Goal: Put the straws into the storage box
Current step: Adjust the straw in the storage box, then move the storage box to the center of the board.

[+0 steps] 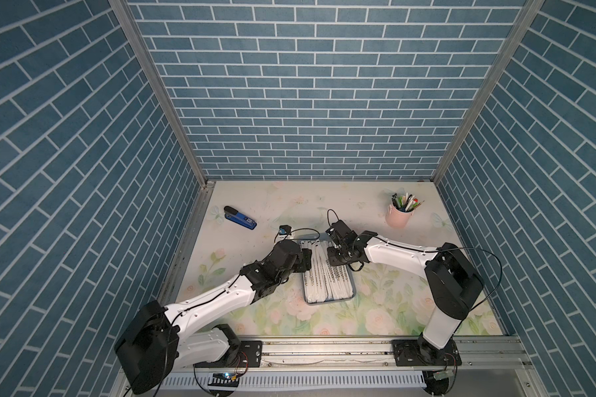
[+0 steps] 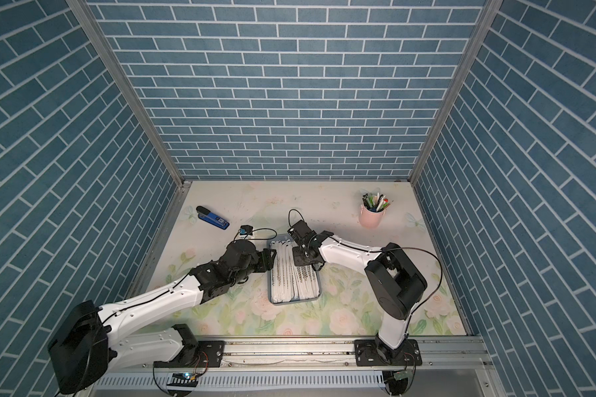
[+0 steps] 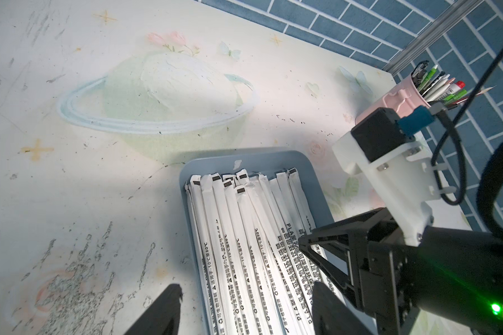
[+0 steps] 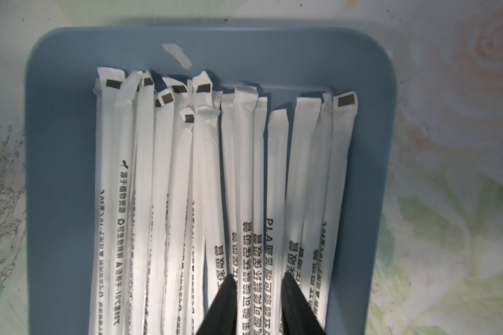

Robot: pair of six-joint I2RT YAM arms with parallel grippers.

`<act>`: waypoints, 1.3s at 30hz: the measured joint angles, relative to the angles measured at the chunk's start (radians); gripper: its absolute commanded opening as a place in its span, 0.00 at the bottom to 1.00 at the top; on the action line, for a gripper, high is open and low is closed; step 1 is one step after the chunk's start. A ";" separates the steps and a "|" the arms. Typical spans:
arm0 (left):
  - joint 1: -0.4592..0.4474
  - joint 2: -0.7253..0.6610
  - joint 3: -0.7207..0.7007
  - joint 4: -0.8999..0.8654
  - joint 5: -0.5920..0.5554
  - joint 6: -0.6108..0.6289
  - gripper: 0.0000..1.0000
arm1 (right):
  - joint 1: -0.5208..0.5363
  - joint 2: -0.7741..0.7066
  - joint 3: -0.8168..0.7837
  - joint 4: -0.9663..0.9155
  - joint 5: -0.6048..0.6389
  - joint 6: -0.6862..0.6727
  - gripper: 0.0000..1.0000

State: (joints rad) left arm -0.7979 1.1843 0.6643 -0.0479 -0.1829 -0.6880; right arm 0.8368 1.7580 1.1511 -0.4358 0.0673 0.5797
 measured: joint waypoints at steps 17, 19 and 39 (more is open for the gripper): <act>0.013 0.055 0.016 -0.035 -0.022 0.024 0.74 | -0.166 -0.209 -0.160 -0.032 -0.003 -0.066 0.16; 0.013 0.074 0.040 -0.045 -0.020 0.026 0.74 | -0.163 -0.178 -0.179 -0.024 -0.008 -0.076 0.18; 0.014 0.153 0.119 -0.066 0.003 0.029 0.73 | -0.113 -0.071 -0.180 0.101 -0.099 -0.106 0.34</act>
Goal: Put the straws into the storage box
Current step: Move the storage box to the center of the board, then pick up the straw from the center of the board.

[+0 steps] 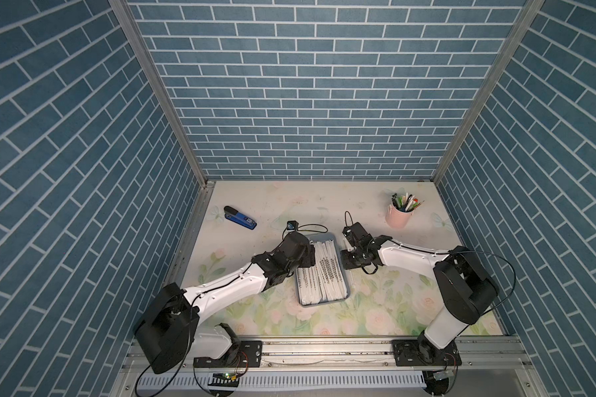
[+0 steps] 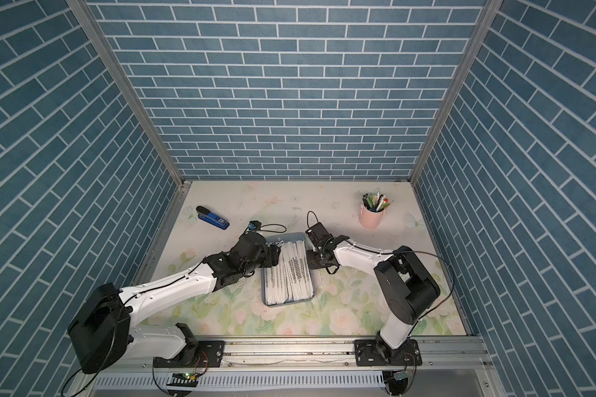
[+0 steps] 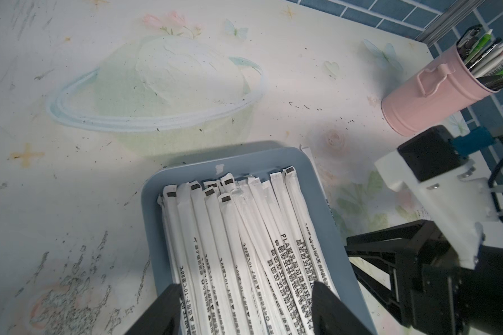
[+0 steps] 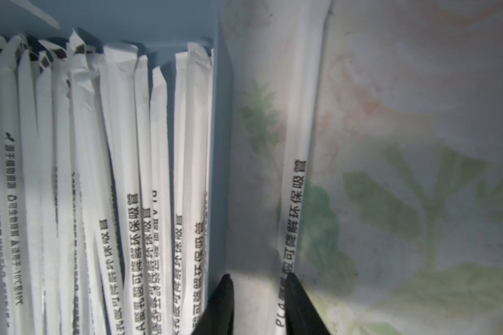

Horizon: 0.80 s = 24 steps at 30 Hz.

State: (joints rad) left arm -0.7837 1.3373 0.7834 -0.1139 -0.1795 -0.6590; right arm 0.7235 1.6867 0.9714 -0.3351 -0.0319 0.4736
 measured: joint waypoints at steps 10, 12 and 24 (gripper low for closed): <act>0.000 0.000 0.000 -0.003 0.000 0.002 0.73 | 0.008 0.010 0.003 -0.009 0.054 0.000 0.34; 0.000 0.000 0.000 -0.003 0.000 0.004 0.73 | 0.008 0.021 0.008 -0.011 0.065 -0.003 0.32; 0.027 -0.062 -0.013 -0.011 -0.008 0.007 0.73 | -0.011 0.048 0.001 0.005 0.115 -0.004 0.02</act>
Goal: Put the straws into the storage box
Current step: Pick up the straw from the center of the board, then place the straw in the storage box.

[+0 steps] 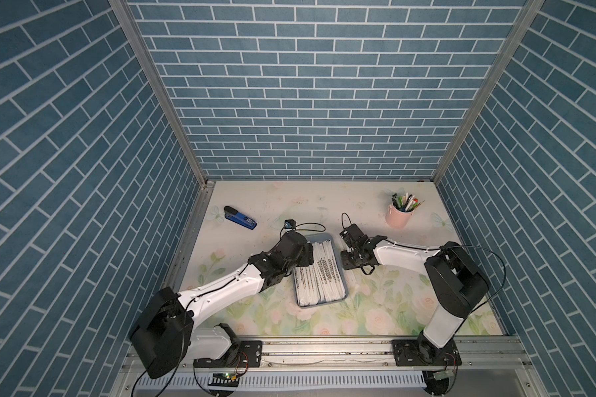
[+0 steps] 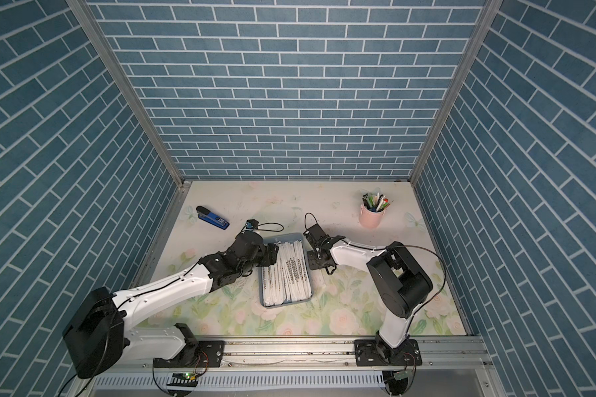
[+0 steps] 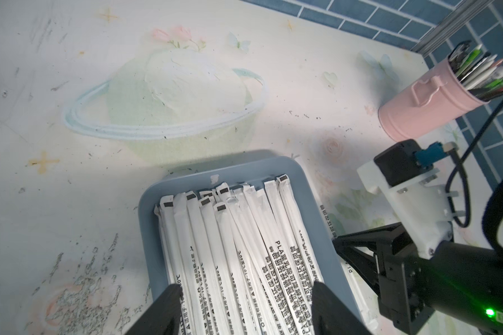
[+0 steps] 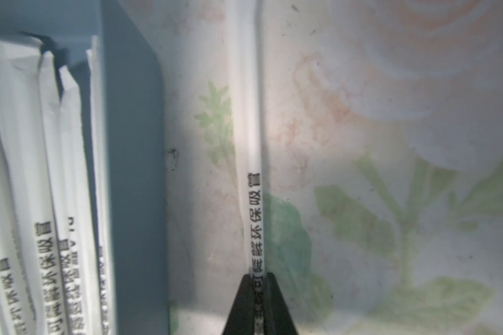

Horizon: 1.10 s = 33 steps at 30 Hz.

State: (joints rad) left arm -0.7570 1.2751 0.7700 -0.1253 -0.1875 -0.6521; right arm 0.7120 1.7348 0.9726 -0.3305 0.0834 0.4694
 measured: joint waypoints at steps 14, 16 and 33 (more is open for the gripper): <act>0.136 -0.183 -0.047 -0.058 -0.005 0.013 0.73 | 0.008 -0.199 0.018 -0.119 0.005 0.042 0.01; 0.156 -0.206 -0.047 -0.072 -0.008 0.013 0.73 | 0.046 -0.215 0.047 -0.133 0.005 0.076 0.01; 0.181 -0.261 -0.127 -0.085 0.014 -0.008 0.73 | 0.245 -0.064 0.071 -0.051 0.037 0.248 0.06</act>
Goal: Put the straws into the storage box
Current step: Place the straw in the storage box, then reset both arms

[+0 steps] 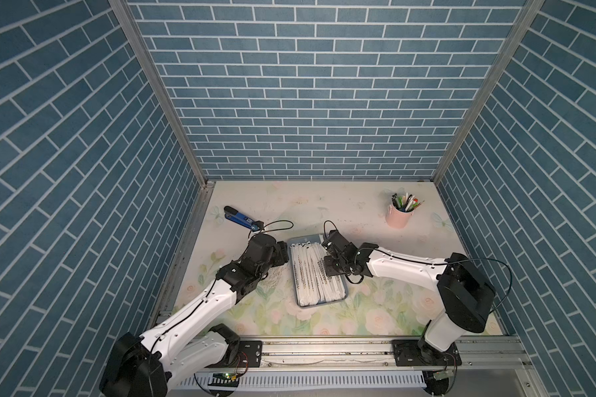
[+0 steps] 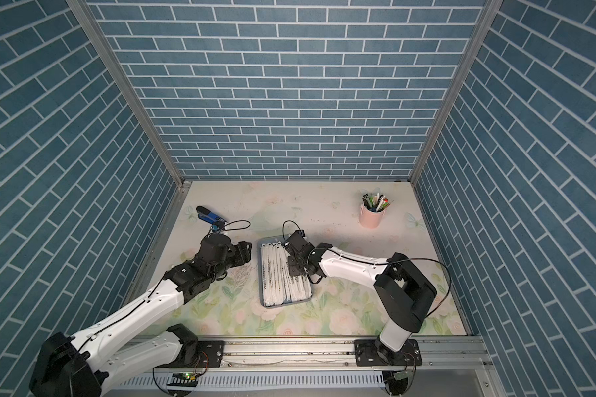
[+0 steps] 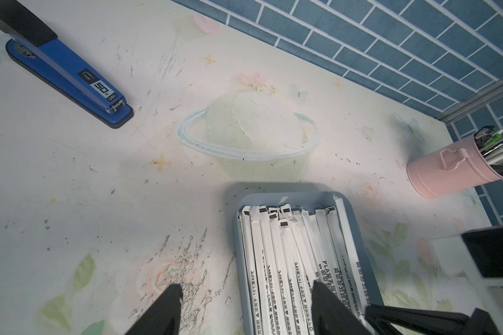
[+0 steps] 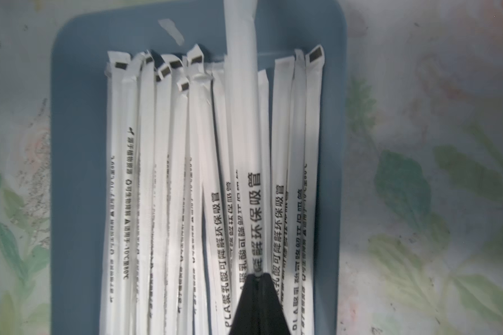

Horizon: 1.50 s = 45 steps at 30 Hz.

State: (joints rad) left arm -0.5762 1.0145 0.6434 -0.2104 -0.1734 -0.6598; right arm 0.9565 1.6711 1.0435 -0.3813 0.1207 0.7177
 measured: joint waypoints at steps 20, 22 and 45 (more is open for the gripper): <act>0.000 -0.011 -0.005 0.005 0.009 -0.003 0.73 | -0.001 0.038 0.022 -0.026 0.002 0.006 0.25; 0.000 -0.013 -0.005 0.003 0.002 0.001 0.73 | -0.006 0.020 0.043 -0.031 0.008 -0.003 0.26; 0.127 -0.154 -0.367 0.518 -0.902 0.245 0.91 | -0.669 -0.672 -0.671 0.942 0.428 -0.640 0.67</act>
State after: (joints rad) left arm -0.4496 0.8608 0.2768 0.3077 -1.0756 -0.4149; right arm 0.2871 0.9989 0.3721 0.5606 0.5488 0.0780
